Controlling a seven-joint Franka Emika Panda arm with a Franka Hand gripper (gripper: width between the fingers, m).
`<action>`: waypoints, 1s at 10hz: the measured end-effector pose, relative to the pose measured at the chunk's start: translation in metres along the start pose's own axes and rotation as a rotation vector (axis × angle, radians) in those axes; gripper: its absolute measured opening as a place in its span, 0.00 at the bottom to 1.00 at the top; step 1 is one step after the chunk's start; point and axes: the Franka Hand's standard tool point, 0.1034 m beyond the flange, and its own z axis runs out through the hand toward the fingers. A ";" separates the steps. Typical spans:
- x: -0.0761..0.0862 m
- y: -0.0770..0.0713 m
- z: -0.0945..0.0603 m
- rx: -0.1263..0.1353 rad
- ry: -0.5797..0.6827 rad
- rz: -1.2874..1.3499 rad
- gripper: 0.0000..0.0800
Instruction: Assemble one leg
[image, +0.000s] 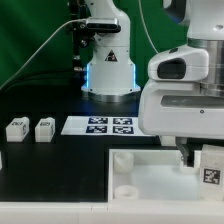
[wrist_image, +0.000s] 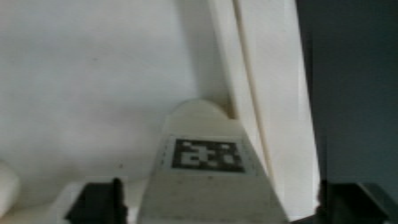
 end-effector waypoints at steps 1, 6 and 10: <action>0.000 -0.001 0.000 0.002 -0.002 0.106 0.46; 0.008 0.004 0.000 -0.001 -0.056 0.669 0.36; 0.012 -0.002 0.000 -0.082 -0.109 1.220 0.36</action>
Offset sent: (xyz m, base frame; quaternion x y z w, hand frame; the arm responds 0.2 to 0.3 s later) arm 0.0000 0.0000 0.0000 0.0000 0.0000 0.1790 0.9838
